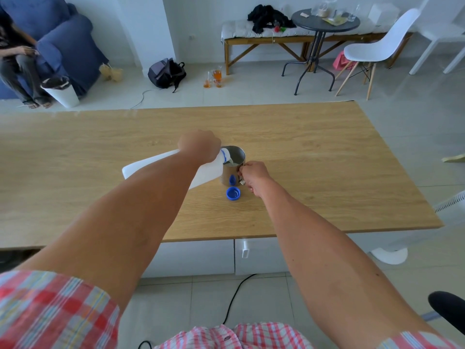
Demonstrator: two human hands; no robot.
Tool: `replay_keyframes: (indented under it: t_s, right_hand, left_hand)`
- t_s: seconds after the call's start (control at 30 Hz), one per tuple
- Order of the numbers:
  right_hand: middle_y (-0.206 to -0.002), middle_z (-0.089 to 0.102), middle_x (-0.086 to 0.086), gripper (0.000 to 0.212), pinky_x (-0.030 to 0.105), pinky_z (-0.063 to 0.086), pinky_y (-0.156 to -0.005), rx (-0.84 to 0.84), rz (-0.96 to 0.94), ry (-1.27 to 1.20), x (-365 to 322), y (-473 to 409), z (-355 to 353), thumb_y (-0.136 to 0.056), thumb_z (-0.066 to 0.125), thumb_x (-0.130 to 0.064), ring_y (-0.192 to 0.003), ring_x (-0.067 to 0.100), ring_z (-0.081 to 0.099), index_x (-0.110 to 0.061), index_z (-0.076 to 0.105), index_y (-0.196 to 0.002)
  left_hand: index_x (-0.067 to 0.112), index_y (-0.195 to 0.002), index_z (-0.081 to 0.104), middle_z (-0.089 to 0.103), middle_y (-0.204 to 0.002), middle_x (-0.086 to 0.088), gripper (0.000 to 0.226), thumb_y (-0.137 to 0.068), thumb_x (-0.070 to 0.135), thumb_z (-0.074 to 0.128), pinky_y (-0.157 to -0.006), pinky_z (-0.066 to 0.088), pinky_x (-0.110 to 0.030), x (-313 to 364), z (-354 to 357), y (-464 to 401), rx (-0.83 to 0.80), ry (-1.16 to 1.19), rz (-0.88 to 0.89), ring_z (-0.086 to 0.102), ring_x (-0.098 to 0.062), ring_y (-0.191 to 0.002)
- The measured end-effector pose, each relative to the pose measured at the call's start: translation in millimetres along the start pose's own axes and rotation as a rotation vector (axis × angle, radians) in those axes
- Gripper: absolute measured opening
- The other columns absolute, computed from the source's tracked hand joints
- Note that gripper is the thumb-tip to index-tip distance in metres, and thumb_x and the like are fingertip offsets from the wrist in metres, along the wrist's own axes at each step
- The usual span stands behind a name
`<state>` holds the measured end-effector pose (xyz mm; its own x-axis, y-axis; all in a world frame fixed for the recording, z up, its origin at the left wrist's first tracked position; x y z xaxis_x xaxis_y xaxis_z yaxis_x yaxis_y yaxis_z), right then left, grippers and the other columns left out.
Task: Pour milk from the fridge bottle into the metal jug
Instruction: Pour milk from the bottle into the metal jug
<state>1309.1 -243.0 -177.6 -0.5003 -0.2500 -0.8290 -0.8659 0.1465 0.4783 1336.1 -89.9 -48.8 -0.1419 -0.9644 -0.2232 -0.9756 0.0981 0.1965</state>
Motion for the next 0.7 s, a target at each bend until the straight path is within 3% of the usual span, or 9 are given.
replay_keyframes:
  t_s: [0.23,0.7]
  right_hand:
    - [-0.087,0.056,0.010,0.024,0.027,0.028,-0.047,0.001,0.013,-0.003,1.5,0.0,0.3,-0.098,0.042,-0.001,-0.055,0.015,0.033,-0.008,0.065,-0.096]
    - [-0.083,0.055,0.008,0.022,0.027,0.029,-0.049,-0.005,0.007,0.001,0.7,-0.1,0.9,-0.100,0.043,-0.004,-0.055,0.015,0.034,-0.009,0.065,-0.095]
  left_hand:
    - [0.012,-0.116,0.066,0.054,-0.094,-0.006,0.026,-0.101,0.014,0.045,-0.077,0.053,-0.044,1.1,-0.4,0.3,-0.002,-0.007,0.011,0.062,-0.033,-0.097]
    - [0.011,-0.107,0.065,0.051,-0.080,-0.003,0.021,-0.099,0.012,0.046,-0.083,0.055,-0.046,-0.7,1.0,-0.4,-0.026,0.028,-0.026,0.064,-0.032,-0.093]
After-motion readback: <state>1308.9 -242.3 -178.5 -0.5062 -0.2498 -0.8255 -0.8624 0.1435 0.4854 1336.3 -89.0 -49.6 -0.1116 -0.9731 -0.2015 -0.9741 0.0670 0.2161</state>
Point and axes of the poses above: each hand's wrist, its own y-axis away from the middle knuckle, its own z-axis out of the palm, x = y × z, the point moved 10 cm from there along -y, towards the middle knuckle
